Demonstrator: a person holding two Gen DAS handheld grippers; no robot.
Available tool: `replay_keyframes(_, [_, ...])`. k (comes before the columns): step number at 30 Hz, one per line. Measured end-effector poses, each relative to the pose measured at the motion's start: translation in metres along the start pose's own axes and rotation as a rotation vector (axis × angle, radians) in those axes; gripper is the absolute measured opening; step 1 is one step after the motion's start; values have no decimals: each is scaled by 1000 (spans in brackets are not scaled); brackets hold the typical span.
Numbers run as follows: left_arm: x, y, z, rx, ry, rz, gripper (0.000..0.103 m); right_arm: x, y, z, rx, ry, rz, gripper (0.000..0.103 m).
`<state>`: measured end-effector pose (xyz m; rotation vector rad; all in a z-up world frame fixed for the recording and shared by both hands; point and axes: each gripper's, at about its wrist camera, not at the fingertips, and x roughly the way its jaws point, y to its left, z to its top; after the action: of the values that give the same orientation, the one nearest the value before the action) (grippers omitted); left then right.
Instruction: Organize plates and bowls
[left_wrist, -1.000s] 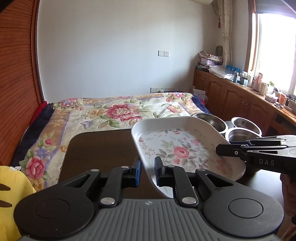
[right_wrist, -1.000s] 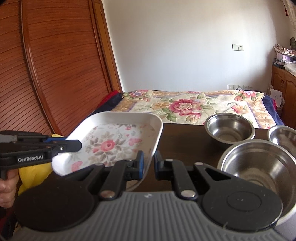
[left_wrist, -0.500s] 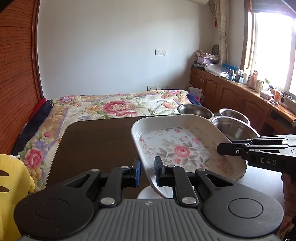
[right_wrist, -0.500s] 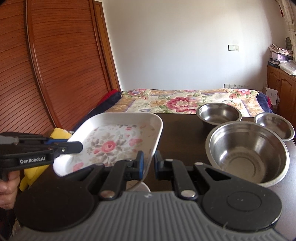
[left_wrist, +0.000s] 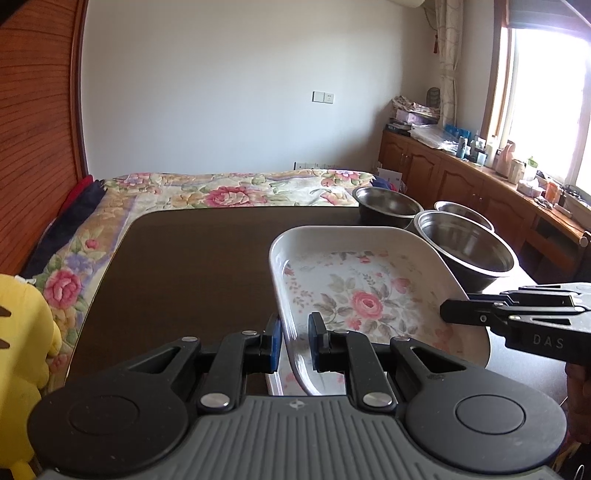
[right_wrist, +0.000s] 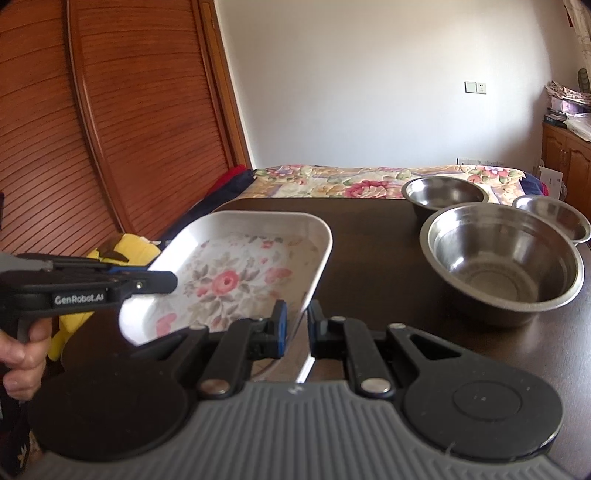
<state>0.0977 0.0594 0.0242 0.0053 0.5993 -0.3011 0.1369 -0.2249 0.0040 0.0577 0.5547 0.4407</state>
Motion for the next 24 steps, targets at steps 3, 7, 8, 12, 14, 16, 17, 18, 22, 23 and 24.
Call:
replay_keyframes(3, [-1,2,-5,-15,3,-5,16,0,2,-4,-1,9,5,14])
replay_keyframes(7, [-3,4,-12,-31,8,-8,16,0,4,-7,-6,16,11,14])
replay_keyframes(8, [-3,4,-14,-34,10,-9,16,0,5,-7,-8,17,11,14])
replay_keyframes(12, [-5,4,-20,-45,15,-15,16,-1,3,-5,-11,20,12,14])
replay_keyframes(14, [-6,6,-23,-52,17,-21,16,-2,3,-7,-9,22,13,14])
replay_keyframes(16, [-7,6,-26,-56,20,-25,16,-2,3,-8,-6,24,13,14])
replay_keyframes(17, [-7,6,-28,-55,22,-26,16,-2,3,-7,-7,25,12,14])
replay_keyframes(18, [-7,6,-29,-55,24,-27,16,-3,3,-8,-9,26,11,14])
replay_keyframes(22, [-5,6,-32,-60,32,-31,16,-3,4,-10,-12,31,8,14])
replay_keyframes(23, [-5,6,-33,-62,33,-31,16,-3,4,-9,-11,33,8,14])
replay_keyframes(24, [-5,6,-34,-64,35,-32,16,-3,5,-10,-12,33,8,14])
